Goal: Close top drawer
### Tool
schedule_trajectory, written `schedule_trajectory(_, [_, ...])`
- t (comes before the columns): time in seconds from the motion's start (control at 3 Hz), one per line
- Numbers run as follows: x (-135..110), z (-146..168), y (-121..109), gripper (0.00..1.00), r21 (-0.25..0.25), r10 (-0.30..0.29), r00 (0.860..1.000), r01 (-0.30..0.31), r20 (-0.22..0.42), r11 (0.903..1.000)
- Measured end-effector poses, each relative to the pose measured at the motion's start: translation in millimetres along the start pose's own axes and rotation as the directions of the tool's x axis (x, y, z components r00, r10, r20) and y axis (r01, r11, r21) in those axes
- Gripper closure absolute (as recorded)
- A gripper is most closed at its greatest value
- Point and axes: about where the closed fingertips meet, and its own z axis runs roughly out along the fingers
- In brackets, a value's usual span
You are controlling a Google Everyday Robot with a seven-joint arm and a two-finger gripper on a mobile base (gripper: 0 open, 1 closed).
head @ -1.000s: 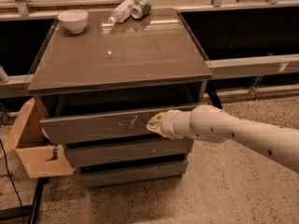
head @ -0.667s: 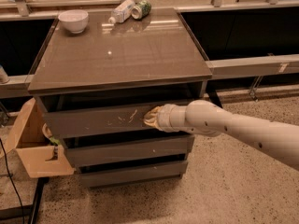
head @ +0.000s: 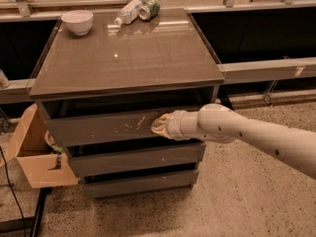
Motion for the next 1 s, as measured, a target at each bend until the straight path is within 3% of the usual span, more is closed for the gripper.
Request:
schedule_trajectory(0.33, [-1,-16,19,1.0,-0.129,0.101,0.995,-0.1,0.001,0.9866])
schedule_trajectory(0.67, [0,-28,32,1.0,-0.219,0.158,0.987,-0.158,-0.016,0.9628])
schedule_trajectory(1.0, [4,-51,52,0.97,-0.348,0.228,0.97,-0.243,-0.085,0.9056])
